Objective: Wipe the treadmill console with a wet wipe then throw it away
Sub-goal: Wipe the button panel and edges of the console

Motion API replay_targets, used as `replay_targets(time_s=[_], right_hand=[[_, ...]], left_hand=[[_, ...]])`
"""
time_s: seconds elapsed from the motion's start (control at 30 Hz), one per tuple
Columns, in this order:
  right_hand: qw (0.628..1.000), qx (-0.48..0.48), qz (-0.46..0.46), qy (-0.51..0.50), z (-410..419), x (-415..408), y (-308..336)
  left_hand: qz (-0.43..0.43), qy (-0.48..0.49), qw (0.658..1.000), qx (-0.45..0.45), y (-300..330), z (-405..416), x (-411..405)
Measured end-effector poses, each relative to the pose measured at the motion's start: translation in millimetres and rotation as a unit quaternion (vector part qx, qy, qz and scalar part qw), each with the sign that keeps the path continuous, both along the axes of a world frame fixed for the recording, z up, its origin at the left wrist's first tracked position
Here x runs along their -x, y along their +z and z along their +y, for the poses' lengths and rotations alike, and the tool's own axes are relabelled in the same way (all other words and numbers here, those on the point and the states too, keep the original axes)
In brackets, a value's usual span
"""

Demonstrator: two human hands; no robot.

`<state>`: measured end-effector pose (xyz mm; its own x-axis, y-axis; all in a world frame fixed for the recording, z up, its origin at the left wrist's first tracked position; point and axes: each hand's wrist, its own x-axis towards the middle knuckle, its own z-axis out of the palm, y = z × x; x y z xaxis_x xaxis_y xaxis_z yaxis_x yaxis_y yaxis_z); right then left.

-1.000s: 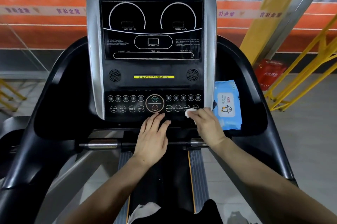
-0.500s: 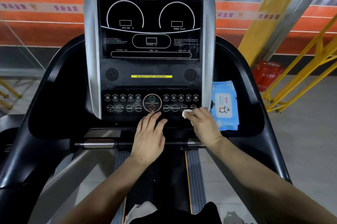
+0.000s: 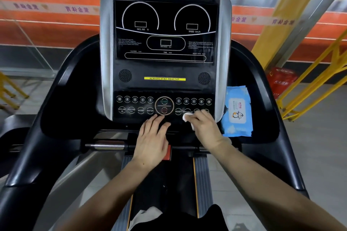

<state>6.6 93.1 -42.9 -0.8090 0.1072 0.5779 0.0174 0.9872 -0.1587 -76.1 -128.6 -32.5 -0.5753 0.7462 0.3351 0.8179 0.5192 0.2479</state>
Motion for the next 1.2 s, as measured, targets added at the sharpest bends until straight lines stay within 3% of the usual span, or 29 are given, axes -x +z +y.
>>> replay_targets(time_s=[0.2, 0.37, 0.47, 0.67, 0.9, 1.13, 1.2], right_hand=[[0.994, 0.039, 0.056, -0.086, 13.2, 46.4, 48.2], [1.0, 0.011, 0.003, -0.003, -25.8, 15.6, 5.3], [1.0, -0.014, -0.02, 0.017, -21.3, 20.3, 11.6], [0.991, 0.055, 0.039, -0.116, -25.6, 67.4, 49.0], [0.999, 0.004, -0.043, -0.007, -54.1, 33.1, 9.6], [0.981, 0.08, 0.029, -0.175, -58.8, 64.9, 31.4], [0.98, 0.085, 0.042, -0.174, -81.8, 80.0, 32.1]], left_hand=[[0.003, -0.02, 0.999, 0.024, 1.3, -10.8, 11.1], [0.015, -0.046, 0.998, 0.048, 2.2, -18.3, 23.3], [0.025, -0.052, 0.997, 0.057, 3.5, -25.6, 33.6], [0.017, -0.06, 0.996, 0.058, 12.5, -32.3, 46.3], [0.014, -0.049, 0.998, 0.045, 14.9, -49.1, 59.0], [0.019, -0.038, 0.999, 0.031, 21.0, -66.0, 71.2], [0.027, -0.031, 0.999, 0.029, 20.8, -73.0, 74.1]])
